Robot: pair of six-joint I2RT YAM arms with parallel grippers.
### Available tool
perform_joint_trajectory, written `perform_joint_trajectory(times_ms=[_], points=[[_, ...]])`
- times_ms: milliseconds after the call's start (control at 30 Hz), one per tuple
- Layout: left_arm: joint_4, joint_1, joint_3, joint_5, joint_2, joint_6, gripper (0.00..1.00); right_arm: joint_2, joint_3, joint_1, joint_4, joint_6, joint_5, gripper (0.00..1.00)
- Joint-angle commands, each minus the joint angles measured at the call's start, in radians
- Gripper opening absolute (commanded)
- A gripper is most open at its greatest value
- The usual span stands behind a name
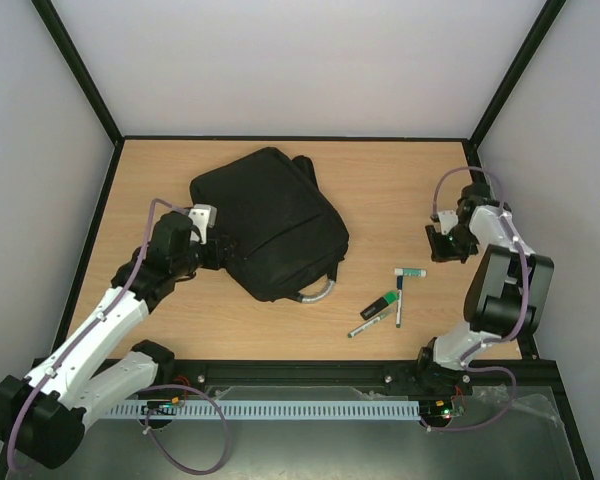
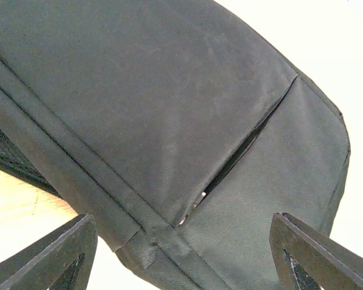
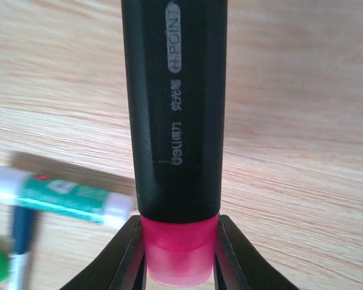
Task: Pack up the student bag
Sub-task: Pick up the stationery from the center of the board.
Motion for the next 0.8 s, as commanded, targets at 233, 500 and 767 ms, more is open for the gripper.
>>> perform_joint_trajectory(times_ms=[233, 500, 767], points=[[0.001, -0.136, 0.068, -0.105, 0.117, 0.033, 0.77, -0.236, 0.15, 0.275, -0.163, 0.072, -0.212, 0.14], [-0.025, -0.264, 0.243, -0.352, 0.386, 0.143, 0.8, -0.214, 0.198, 0.444, -0.163, 0.115, -0.276, 0.13], [-0.022, -0.265, 0.396, -0.35, 0.631, 0.284, 0.82, -0.166, 0.176, 0.496, -0.107, 0.15, -0.385, 0.11]])
